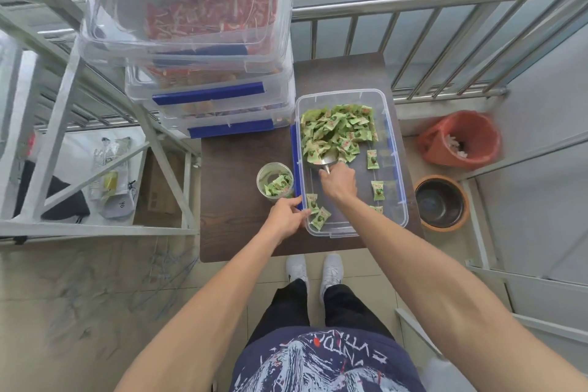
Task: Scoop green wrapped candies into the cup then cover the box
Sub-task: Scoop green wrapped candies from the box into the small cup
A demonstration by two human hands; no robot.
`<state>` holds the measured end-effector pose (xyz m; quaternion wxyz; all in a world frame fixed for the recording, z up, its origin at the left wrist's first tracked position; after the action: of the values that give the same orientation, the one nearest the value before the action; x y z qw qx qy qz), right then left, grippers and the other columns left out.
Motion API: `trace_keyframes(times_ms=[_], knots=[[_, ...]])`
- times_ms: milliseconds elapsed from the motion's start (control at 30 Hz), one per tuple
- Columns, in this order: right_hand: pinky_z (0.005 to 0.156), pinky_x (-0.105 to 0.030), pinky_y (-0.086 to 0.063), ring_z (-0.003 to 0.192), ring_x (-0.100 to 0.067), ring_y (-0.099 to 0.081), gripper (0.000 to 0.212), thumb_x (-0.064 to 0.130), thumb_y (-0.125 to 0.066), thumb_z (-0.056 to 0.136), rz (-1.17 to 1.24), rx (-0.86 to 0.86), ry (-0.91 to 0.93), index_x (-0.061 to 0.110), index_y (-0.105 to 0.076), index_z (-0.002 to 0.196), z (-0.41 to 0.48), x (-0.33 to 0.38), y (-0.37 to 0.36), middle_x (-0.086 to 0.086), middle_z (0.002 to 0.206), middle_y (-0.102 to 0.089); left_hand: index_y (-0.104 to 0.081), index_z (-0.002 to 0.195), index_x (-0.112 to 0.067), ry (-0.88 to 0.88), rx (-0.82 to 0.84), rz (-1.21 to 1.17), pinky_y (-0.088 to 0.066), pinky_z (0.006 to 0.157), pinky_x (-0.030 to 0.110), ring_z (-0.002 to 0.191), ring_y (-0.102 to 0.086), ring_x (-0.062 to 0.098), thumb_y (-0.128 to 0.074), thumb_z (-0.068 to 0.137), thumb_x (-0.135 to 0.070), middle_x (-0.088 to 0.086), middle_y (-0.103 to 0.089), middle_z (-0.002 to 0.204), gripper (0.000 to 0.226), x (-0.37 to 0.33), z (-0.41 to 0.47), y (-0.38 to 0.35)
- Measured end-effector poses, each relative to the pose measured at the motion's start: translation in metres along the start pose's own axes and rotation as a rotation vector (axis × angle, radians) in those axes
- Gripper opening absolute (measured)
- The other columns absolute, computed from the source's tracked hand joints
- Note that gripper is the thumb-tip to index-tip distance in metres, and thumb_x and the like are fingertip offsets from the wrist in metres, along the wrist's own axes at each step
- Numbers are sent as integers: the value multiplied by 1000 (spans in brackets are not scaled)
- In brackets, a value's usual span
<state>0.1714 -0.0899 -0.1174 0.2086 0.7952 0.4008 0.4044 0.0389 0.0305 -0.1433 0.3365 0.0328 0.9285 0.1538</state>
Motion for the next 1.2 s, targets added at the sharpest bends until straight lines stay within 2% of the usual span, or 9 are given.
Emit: trace_keyframes(times_ms=[233, 400, 633, 800, 900, 967, 1033, 1100, 1200], knots=[[84, -38, -50, 107, -36, -65, 37, 39, -65, 96, 127, 44, -94, 5, -68, 111, 24, 3, -19, -15, 115, -69, -43, 157, -14, 26, 12, 12, -54, 100, 42, 98, -74, 20, -69, 99, -27, 2, -73, 88, 64, -2, -2, 2], [84, -36, -50, 102, -34, -67, 38, 48, -63, 94, 168, 7, -166, 16, -75, 111, 16, -29, -21, -12, 106, -74, -46, 156, -17, 43, 7, -23, -55, 102, 49, 94, -74, 18, -72, 98, -27, 3, -74, 87, 64, 2, 0, 1], [78, -38, -57, 80, -25, -72, 30, 49, -64, 93, 240, -26, -62, 23, -76, 85, -8, -53, 6, -1, 77, -76, -47, 155, -18, 10, 10, -4, -54, 103, 49, 92, -77, 15, -75, 95, -30, 2, -76, 87, 67, 0, -1, 4], [73, -40, -57, 69, -21, -72, 37, 45, -63, 95, 237, -44, 85, 18, -67, 70, -21, -52, 39, 2, 66, -72, -57, 141, -22, 13, 71, 38, -55, 76, 36, 93, -76, 19, -67, 95, -51, 5, -74, 98, 55, 5, -8, 11], [68, -34, -55, 61, -14, -71, 35, 44, -63, 96, 212, -51, 166, 19, -68, 73, -31, -45, 59, 4, 65, -72, -67, 114, -16, 86, 62, 2, -56, 77, 36, 95, -75, 20, -65, 97, -41, 9, -76, 103, 29, 18, -13, 19], [64, -31, -54, 53, -7, -66, 32, 44, -63, 97, 199, -43, 215, 20, -70, 76, -38, -40, 69, 5, 66, -72, -68, 108, -14, 114, -21, 33, -54, 71, 33, 92, -76, 20, -71, 92, -32, 9, -77, 99, 25, 26, -13, 32], [62, -30, -54, 51, -6, -64, 28, 42, -64, 97, 189, -25, 268, 22, -72, 81, -44, -35, 77, 4, 67, -72, -59, 113, -14, 114, -107, 53, -52, 74, 33, 94, -73, 23, -79, 85, -32, 6, -76, 98, 39, 27, -12, 45], [61, -29, -54, 51, -5, -64, 25, 41, -64, 98, 149, 4, 328, 23, -74, 86, -51, -30, 84, 4, 67, -72, -46, 121, -20, 83, -188, 27, -52, 87, 35, 105, -66, 24, -86, 80, -32, 3, -67, 111, 59, 20, -13, 58], [58, -25, -51, 52, -4, -65, 21, 41, -64, 98, 40, 81, 399, 26, -75, 87, -64, -22, 91, 6, 68, -73, -39, 139, -22, -18, -306, 8, -49, 105, 42, 125, -57, 26, -94, 69, -30, 7, -56, 136, 89, 3, -16, 73]])
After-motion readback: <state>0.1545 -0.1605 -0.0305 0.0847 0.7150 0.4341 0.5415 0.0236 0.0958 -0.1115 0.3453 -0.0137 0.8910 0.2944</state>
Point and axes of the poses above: each hand's wrist, its own z-axis towards the middle knuckle, its own y-axis out of the back of the hand, x = y × z, the point moved 6 cm from there along z, towards the middle knuckle
